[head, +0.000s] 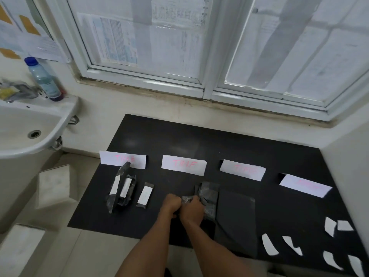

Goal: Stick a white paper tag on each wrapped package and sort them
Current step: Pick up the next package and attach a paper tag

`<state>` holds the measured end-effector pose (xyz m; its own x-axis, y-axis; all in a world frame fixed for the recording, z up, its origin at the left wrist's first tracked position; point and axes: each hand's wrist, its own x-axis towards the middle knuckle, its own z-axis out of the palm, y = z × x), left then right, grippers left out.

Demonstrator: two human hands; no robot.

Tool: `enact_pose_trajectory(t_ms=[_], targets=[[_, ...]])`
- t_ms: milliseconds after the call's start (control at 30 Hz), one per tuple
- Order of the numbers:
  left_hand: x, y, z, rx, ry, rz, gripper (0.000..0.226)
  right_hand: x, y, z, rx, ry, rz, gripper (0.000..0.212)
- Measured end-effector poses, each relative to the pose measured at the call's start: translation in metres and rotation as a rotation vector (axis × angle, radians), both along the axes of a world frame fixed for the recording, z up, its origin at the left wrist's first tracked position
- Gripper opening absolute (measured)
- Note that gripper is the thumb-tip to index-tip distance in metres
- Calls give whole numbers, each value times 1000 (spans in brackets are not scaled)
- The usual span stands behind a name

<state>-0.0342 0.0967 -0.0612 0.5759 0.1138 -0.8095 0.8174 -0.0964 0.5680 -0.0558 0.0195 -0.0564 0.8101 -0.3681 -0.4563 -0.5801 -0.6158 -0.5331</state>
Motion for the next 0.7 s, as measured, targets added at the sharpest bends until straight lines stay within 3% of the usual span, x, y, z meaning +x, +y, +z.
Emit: enact_pose_trajectory(t_ms=[133, 400, 700], targets=[[-4, 0, 9, 12, -12, 106, 16, 0, -3, 5, 116, -72, -34, 25], [17, -13, 33, 15, -139, 289, 6, 9, -25, 32, 150, -271, -104, 17], [47, -160, 87, -77, -291, -36, 19, 24, -173, 78, 183, -459, -399, 17]])
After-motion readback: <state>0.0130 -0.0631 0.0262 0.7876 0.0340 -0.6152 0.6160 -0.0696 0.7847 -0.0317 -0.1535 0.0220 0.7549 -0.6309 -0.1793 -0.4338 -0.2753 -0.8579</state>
